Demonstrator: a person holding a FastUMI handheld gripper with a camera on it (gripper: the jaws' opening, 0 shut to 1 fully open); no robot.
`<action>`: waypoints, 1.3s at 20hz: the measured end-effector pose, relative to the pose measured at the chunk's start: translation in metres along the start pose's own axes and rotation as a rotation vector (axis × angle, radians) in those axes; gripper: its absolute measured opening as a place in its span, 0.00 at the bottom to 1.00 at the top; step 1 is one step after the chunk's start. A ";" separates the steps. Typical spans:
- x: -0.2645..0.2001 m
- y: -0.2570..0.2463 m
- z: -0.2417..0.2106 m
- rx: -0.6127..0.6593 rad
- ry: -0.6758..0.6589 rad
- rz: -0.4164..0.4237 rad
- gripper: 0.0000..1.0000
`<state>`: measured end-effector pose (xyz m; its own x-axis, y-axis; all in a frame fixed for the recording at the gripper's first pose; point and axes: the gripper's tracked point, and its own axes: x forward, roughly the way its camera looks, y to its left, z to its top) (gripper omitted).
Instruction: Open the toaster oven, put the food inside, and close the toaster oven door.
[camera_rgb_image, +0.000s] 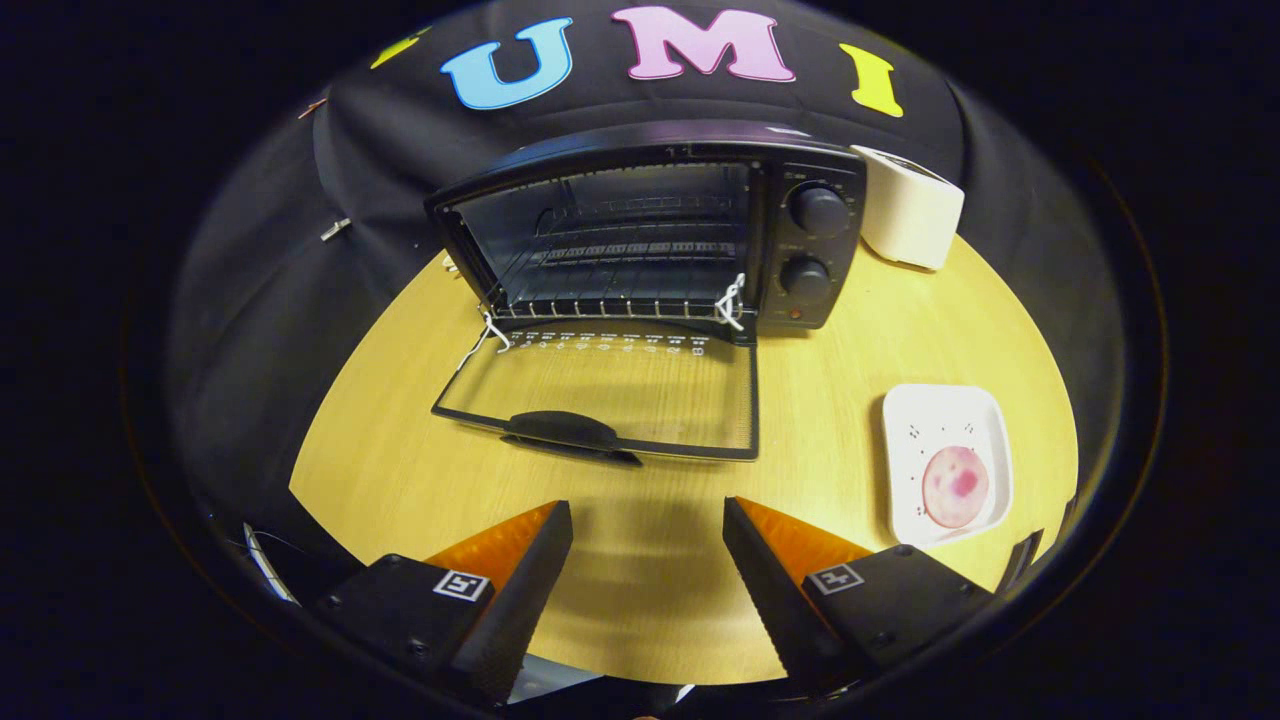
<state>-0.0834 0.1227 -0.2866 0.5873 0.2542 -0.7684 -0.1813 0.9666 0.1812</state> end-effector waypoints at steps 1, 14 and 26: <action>-0.005 -0.007 0.002 0.004 0.002 -0.002 0.99; -0.055 -0.136 0.020 0.159 0.016 0.010 0.99; -0.044 -0.270 0.019 0.228 0.039 -0.029 1.00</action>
<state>-0.0452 -0.1490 -0.2896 0.5582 0.2291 -0.7974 0.0204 0.9570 0.2893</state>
